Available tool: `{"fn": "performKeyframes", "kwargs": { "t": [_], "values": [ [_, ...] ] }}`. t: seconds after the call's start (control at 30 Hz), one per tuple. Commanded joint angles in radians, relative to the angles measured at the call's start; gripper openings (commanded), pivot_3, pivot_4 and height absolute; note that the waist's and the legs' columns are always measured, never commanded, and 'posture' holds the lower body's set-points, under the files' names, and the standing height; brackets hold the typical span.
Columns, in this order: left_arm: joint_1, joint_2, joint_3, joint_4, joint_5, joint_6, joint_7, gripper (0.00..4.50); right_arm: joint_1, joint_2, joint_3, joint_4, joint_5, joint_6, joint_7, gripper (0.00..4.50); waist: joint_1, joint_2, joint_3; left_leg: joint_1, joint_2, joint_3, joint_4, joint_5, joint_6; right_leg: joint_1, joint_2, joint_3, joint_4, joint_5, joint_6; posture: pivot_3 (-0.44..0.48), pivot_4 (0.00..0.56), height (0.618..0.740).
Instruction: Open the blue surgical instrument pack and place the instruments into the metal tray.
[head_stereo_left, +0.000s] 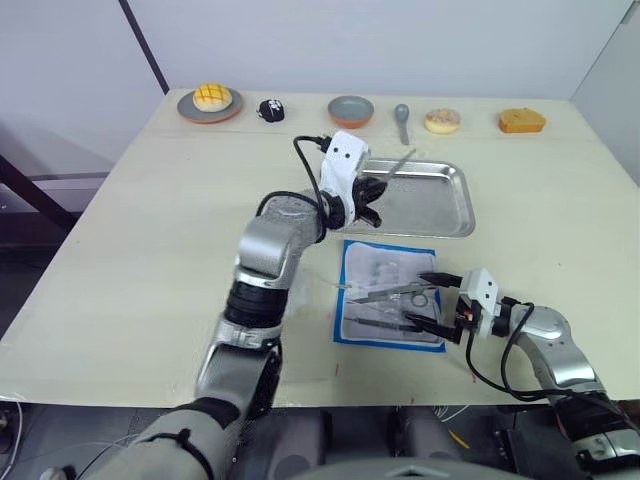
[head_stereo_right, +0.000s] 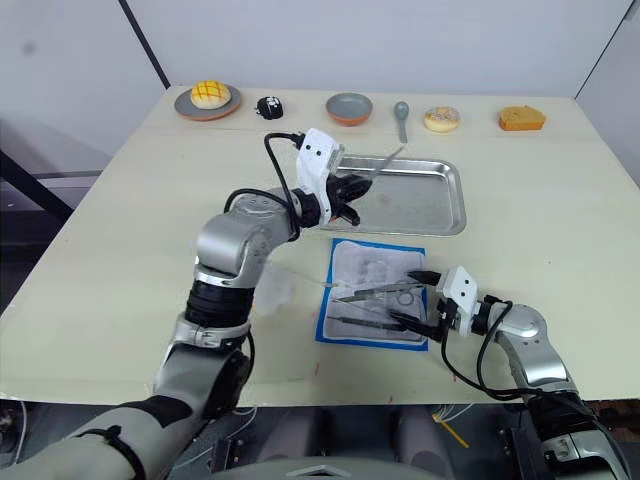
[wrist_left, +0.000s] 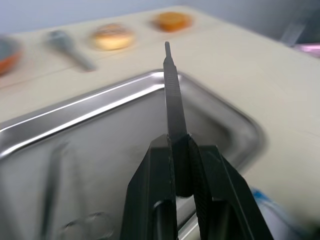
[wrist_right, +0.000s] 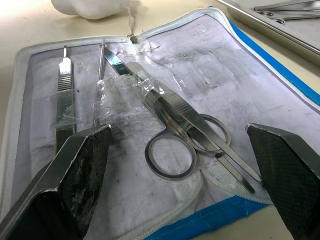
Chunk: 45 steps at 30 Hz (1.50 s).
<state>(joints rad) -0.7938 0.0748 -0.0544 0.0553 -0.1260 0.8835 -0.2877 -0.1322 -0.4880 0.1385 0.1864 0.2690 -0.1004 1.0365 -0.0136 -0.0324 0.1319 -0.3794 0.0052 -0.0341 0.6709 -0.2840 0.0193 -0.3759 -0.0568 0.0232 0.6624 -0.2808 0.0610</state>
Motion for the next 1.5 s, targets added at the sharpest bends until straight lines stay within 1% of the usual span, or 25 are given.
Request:
{"fn": "performKeyframes", "kwargs": {
  "t": [0.03, 0.13, 0.2, 0.3, 0.57, 0.67, 0.87, 0.93, 1.2, 1.23, 1.37, 1.5],
  "values": [
    [-0.035, -0.047, 0.032, 0.059, 0.037, -0.042, 0.124, 0.07, 0.053, 0.003, 0.052, 0.096, -0.060, 0.038, 0.003, 4.50, 0.000, 0.000, 0.000, 0.000, 0.000, 0.000, 0.000, 0.001, -0.002, 0.000, 0.000, 0.000, 0.000, 0.000, 0.000, 0.000, 0.150, 0.740],
    [-0.060, -0.077, 0.051, 0.155, 0.044, -0.096, 0.173, 0.07, 0.053, 0.003, 0.052, 0.093, -0.060, 0.041, 0.002, 4.50, 0.000, 0.000, 0.000, 0.000, 0.000, 0.000, 0.000, 0.001, -0.002, 0.000, 0.000, 0.000, 0.000, 0.000, 0.000, 0.000, 0.150, 0.740],
    [-0.085, -0.089, 0.035, 0.228, 0.044, -0.153, 0.160, 0.07, 0.047, 0.005, 0.052, 0.096, -0.061, 0.042, 0.001, 4.50, 0.000, 0.000, 0.000, 0.000, 0.000, 0.000, 0.000, 0.001, -0.002, 0.000, -0.001, 0.000, 0.000, 0.000, 0.000, 0.000, 0.150, 0.740],
    [-0.124, -0.110, 0.030, 0.340, 0.069, -0.217, 0.203, 0.07, 0.037, 0.006, 0.053, 0.100, -0.061, 0.044, 0.003, 4.50, 0.000, -0.001, 0.000, 0.000, -0.001, 0.000, 0.000, 0.001, -0.002, 0.000, -0.001, 0.000, 0.000, 0.000, 0.000, 0.000, 0.150, 0.740],
    [-0.252, -0.163, 0.063, 0.687, 0.072, -0.391, 0.246, 0.07, 0.026, 0.009, 0.055, 0.106, -0.062, 0.044, 0.008, 4.50, -0.002, -0.001, 0.000, 0.000, -0.001, 0.000, 0.000, 0.001, -0.002, 0.000, -0.001, 0.000, 0.000, 0.000, 0.000, 0.000, 0.150, 0.740],
    [-0.286, -0.168, 0.069, 0.781, 0.076, -0.434, 0.260, 0.07, 0.024, 0.010, 0.053, 0.104, -0.061, 0.046, 0.007, 4.50, -0.003, -0.001, 0.000, 0.000, -0.002, 0.001, 0.000, 0.001, -0.002, 0.000, -0.001, 0.000, 0.000, 0.000, 0.000, 0.000, 0.150, 0.740],
    [-0.328, -0.178, 0.105, 0.917, 0.066, -0.490, 0.330, 0.07, 0.036, 0.006, 0.050, 0.097, -0.062, 0.043, 0.005, 4.50, -0.003, -0.001, 0.000, 0.000, -0.002, 0.000, 0.000, 0.001, -0.002, 0.000, -0.001, 0.000, 0.000, 0.000, 0.000, 0.000, 0.150, 0.740],
    [-0.339, -0.178, 0.112, 0.948, 0.063, -0.496, 0.332, 0.07, 0.037, 0.006, 0.050, 0.096, -0.063, 0.043, 0.003, 4.50, -0.003, -0.001, 0.000, 0.000, -0.002, 0.000, 0.000, 0.001, -0.002, 0.000, -0.001, 0.000, 0.000, 0.000, 0.000, 0.000, 0.150, 0.740],
    [-0.351, -0.173, 0.118, 0.987, 0.060, -0.492, 0.326, 0.07, 0.036, 0.006, 0.047, 0.098, -0.064, 0.038, -0.003, 4.50, -0.003, -0.001, 0.000, 0.000, -0.003, 0.000, 0.000, 0.001, -0.002, 0.000, -0.001, -0.001, 0.000, 0.000, 0.000, 0.000, 0.150, 0.740],
    [-0.351, -0.173, 0.118, 0.988, 0.061, -0.489, 0.325, 0.96, 0.036, 0.007, 0.046, 0.099, -0.064, 0.038, -0.003, 4.50, -0.003, -0.001, 0.000, 0.000, -0.003, 0.000, 0.000, 0.001, -0.002, 0.000, -0.001, -0.001, 0.000, 0.000, 0.000, 0.000, 0.150, 0.740],
    [-0.345, -0.176, 0.121, 0.984, 0.067, -0.491, 0.340, 2.94, 0.037, 0.008, 0.047, 0.100, -0.064, 0.036, -0.005, 4.50, -0.003, -0.001, 0.000, 0.000, -0.003, 0.000, 0.000, 0.001, -0.002, 0.000, -0.001, -0.001, 0.000, 0.000, 0.000, 0.000, 0.150, 0.740],
    [-0.336, -0.176, 0.121, 0.966, 0.070, -0.493, 0.348, 2.94, 0.033, 0.009, 0.047, 0.105, -0.065, 0.034, -0.003, 4.50, -0.003, -0.001, 0.000, 0.000, -0.003, 0.000, 0.000, 0.001, -0.003, 0.000, -0.001, -0.001, 0.000, 0.000, 0.000, 0.000, 0.150, 0.740]
  ]
}}
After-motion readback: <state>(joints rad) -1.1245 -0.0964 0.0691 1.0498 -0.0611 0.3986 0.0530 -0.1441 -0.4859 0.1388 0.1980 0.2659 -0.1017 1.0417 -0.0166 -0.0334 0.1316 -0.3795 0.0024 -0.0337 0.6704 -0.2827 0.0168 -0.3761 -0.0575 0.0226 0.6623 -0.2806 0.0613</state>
